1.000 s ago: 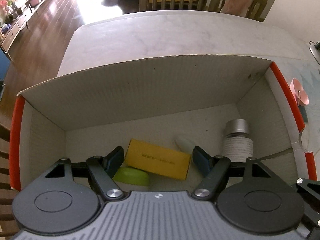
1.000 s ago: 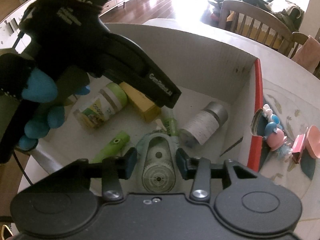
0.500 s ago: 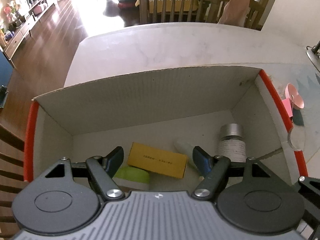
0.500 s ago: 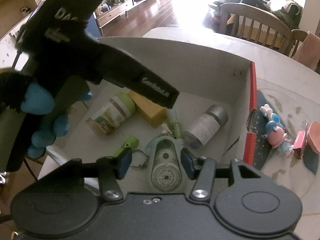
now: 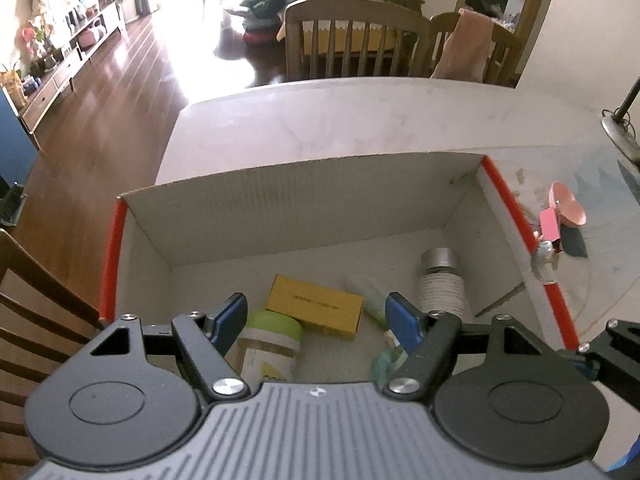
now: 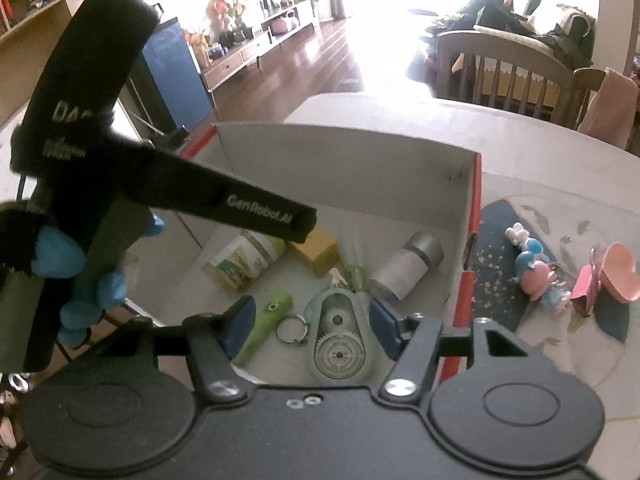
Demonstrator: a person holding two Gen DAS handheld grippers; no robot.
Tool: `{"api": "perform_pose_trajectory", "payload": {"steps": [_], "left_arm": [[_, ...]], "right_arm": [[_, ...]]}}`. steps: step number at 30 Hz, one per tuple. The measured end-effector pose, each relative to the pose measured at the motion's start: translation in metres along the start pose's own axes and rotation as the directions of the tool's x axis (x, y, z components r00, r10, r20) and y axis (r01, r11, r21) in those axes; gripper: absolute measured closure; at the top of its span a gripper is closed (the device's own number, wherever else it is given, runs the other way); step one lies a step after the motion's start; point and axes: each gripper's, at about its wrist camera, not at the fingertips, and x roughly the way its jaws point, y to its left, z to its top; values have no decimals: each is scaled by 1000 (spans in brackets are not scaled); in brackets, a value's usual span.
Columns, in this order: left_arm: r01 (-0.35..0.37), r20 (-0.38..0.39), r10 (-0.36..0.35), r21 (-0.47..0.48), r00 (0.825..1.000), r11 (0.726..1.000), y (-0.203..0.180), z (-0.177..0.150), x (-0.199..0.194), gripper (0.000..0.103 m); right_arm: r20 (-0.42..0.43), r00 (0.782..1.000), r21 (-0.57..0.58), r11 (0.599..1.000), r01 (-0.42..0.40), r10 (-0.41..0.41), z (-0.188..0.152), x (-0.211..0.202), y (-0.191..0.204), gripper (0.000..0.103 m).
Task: Organize rigid objects
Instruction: 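Withdraw both tools from the box toward the remaining table items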
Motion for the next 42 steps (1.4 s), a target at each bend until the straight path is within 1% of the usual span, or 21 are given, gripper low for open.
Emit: {"api": "perform_pose_trajectory", "payload": {"steps": [3,6,11,13,20,23,25,31,32,33,39,42], "left_arm": [[1,19,-1,-1,1000,1000,-4,-2,-10,27],[-8,40,8,5,999,1000,-7,-6,-23,27],[-4,73,3,5,997,1000,-11,-10,-40,27],[-1,84,0,5,996,1000,-14,-11,-47,27],[5,110,-6,15,994,1000,-26,-17,-66,27],[12,121,-13,11,993,1000,-32,-21,-71,24],[17,125,-19,13,992,1000,-37,-23,-75,24],[37,143,-37,5,989,999,-51,-27,-85,24],[36,147,-37,6,988,999,-54,-28,-86,22],[35,150,-35,6,988,999,-57,-28,-87,18],[59,157,-57,-11,986,998,-76,-31,-90,15],[75,153,-71,-15,986,997,-87,-32,-86,15]], "right_arm": [[21,1000,8,1000,-13,13,0,-10,-1,39],[40,999,5,1000,-19,19,-1,-21,-3,35],[61,998,10,999,-34,33,-3,-34,-9,35],[75,996,15,999,-45,43,-4,-39,-11,29],[124,990,35,997,-67,62,-8,-58,-26,21],[150,987,34,997,-64,58,-10,-70,-32,17],[163,985,36,997,-66,59,-12,-77,-37,14],[184,981,45,997,-69,60,-22,-93,-56,10],[188,980,50,996,-70,60,-24,-96,-60,10],[191,980,55,996,-73,61,-25,-99,-65,10],[225,973,88,993,-73,52,-34,-119,-95,3],[232,972,108,992,-68,42,-38,-125,-112,2]]}}
